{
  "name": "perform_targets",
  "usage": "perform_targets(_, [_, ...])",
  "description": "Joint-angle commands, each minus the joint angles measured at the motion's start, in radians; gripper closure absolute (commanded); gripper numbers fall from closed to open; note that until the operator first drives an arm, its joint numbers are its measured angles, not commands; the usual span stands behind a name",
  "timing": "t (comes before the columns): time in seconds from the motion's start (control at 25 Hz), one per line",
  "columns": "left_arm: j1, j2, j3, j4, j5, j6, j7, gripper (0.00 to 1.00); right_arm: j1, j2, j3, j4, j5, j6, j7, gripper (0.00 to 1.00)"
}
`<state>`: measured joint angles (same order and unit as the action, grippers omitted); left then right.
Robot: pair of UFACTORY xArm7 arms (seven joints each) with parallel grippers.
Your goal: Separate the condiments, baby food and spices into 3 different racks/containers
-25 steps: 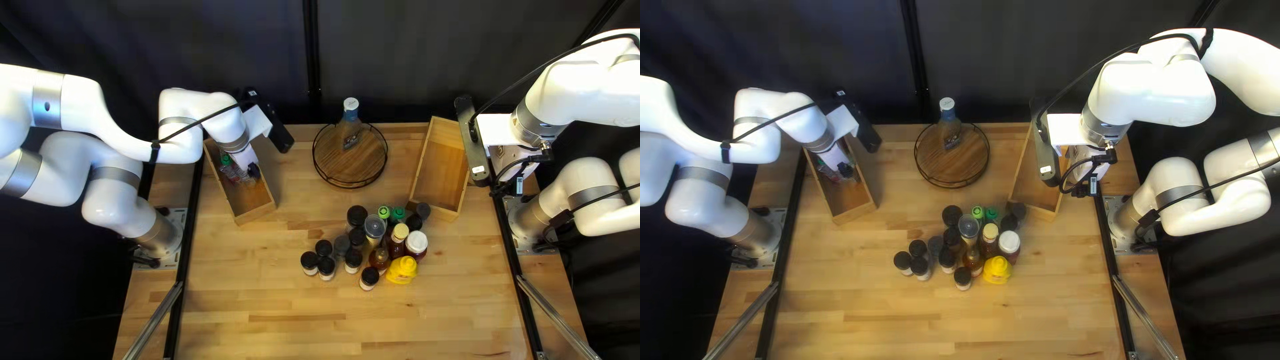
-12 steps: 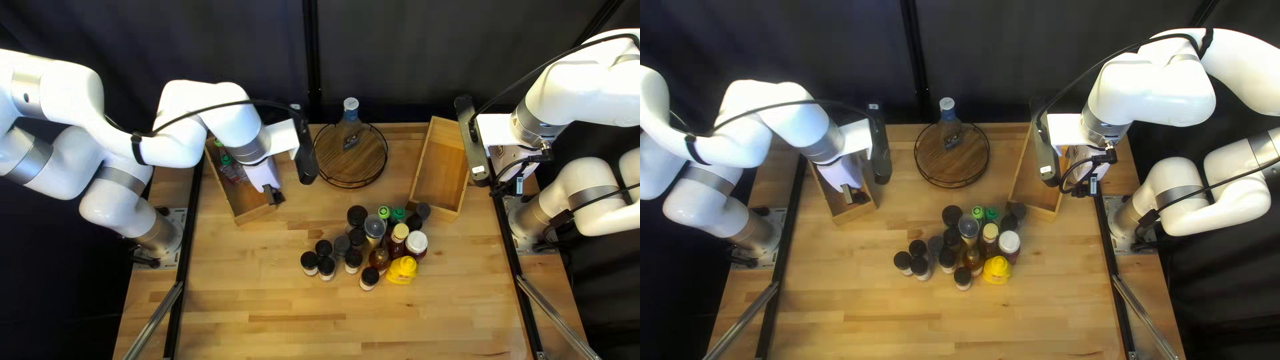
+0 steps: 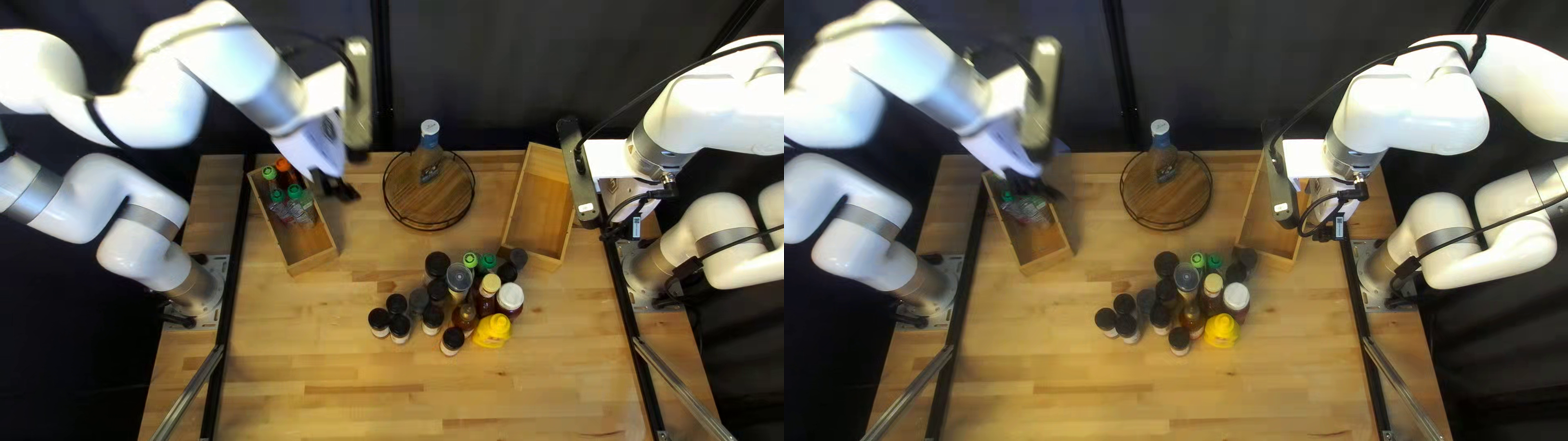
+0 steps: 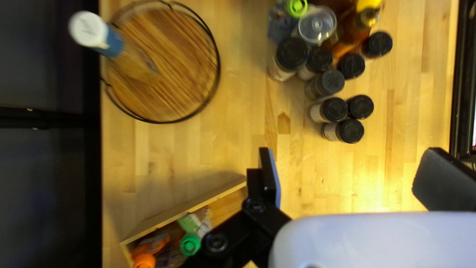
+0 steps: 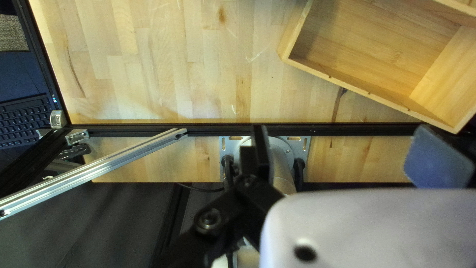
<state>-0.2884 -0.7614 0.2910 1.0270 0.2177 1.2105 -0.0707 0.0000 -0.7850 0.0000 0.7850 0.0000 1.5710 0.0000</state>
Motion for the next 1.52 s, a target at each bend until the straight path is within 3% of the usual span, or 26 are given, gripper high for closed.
perform_targets(0.04, [0.027, -0.075, -0.042, -0.022, 0.024, 0.035, -0.016, 0.0, 0.0, 0.0, 0.0, 0.0, 0.0, 0.0, 0.0, 0.0])
perform_targets(0.24, [0.049, -0.117, -0.067, -0.038, 0.048, 0.06, -0.022, 0.0, 0.0, 0.0, 0.0, 0.0, 0.0, 0.0, 0.0, 0.0])
perform_targets(1.16, [0.049, -0.117, -0.067, -0.038, 0.048, 0.06, -0.022, 0.0, 0.006, -0.002, 0.013, -0.006, -0.016, -0.004, -0.008, 0.0])
perform_targets(1.52, [0.049, -0.117, -0.067, -0.038, 0.048, 0.06, -0.022, 0.0, 0.008, 0.182, -0.01, 0.149, -0.003, -0.094, -0.03, 0.0])
